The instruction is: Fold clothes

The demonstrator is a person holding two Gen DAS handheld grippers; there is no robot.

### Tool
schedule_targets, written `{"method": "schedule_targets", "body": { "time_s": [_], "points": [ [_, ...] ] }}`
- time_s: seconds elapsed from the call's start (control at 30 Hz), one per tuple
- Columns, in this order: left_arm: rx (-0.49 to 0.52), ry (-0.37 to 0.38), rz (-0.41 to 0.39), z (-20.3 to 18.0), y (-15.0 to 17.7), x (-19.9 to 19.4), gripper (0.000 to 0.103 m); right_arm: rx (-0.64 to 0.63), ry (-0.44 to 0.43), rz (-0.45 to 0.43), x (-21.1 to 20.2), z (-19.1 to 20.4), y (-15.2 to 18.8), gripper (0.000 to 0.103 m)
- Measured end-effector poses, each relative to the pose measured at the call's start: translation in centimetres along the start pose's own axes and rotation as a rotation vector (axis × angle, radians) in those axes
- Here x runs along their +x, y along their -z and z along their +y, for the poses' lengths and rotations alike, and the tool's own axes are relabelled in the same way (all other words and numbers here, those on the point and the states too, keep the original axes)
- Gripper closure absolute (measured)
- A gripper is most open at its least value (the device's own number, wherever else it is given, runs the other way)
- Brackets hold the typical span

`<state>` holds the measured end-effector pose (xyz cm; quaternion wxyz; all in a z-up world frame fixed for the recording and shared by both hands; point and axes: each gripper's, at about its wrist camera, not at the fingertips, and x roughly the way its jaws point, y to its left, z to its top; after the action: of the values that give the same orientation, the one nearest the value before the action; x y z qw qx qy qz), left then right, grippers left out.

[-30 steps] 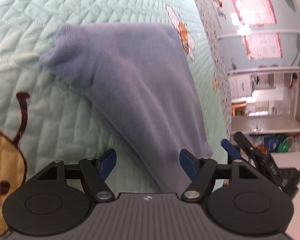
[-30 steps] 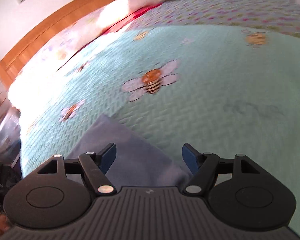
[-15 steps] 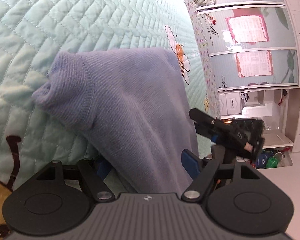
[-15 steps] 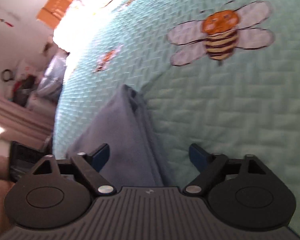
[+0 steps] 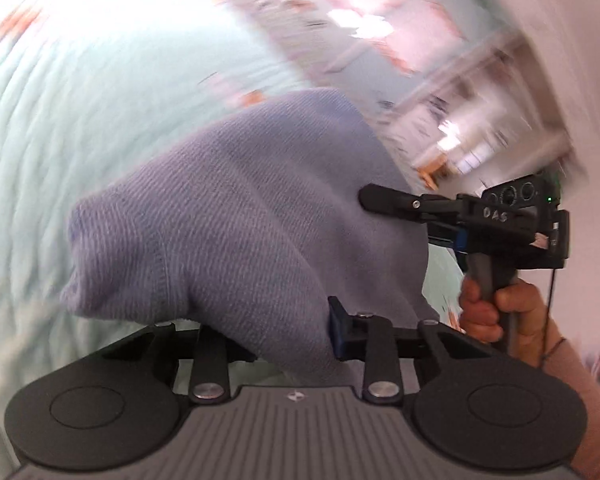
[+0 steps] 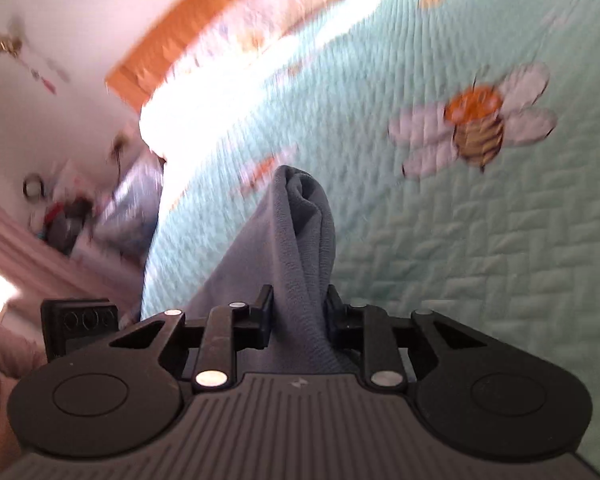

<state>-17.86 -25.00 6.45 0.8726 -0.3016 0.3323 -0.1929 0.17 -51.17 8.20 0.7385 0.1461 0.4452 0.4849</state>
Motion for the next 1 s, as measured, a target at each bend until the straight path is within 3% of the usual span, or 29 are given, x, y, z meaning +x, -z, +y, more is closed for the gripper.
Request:
{"method": "schedule_targets", "body": {
  "time_s": [0.13, 0.23, 0.37, 0.47, 0.57, 0.7, 0.8, 0.87, 0.97, 1.0],
  "points": [
    [0.295, 0.144, -0.049, -6.1, -1.6, -3.0, 0.072, 0.019, 0.098, -0.338, -10.1, 5.7, 5.4, 0.078],
    [0.450, 0.301, -0.019, -11.4, -2.9, -5.2, 0.072, 0.060, 0.193, -0.574, -17.6, 11.4, 11.2, 0.078],
    [0.564, 0.482, 0.158, -18.3, -3.9, -5.4, 0.072, 0.268, 0.271, -0.793, -25.7, 17.2, 19.9, 0.079],
    [0.581, 0.565, 0.316, -21.9, -3.7, -1.7, 0.072, 0.457, 0.295, -0.892, -28.9, 19.4, 25.4, 0.079],
    [0.561, 0.569, 0.481, -24.2, -1.5, 5.6, 0.072, 0.590, 0.352, -0.957, -31.0, 19.0, 29.2, 0.079],
    [0.531, 0.532, 0.694, -26.2, 2.1, 16.2, 0.072, 0.777, 0.421, -1.000, -31.8, 13.6, 32.0, 0.079],
    [0.560, 0.439, 0.761, -26.4, 5.4, 23.9, 0.072, 0.914, 0.480, -0.996, -31.6, 6.8, 34.3, 0.080],
    [0.543, 0.378, 0.808, -26.1, 6.4, 28.5, 0.071, 0.987, 0.485, -1.042, -31.4, 2.1, 36.3, 0.080],
    [0.567, 0.305, 0.819, -25.7, 8.1, 31.4, 0.056, 1.041, 0.560, -1.025, -30.5, -3.0, 38.1, 0.075],
    [0.532, 0.306, 0.815, -25.3, 7.9, 31.4, 0.055, 1.023, 0.561, -1.032, -30.1, -3.7, 38.4, 0.074]
  ]
}}
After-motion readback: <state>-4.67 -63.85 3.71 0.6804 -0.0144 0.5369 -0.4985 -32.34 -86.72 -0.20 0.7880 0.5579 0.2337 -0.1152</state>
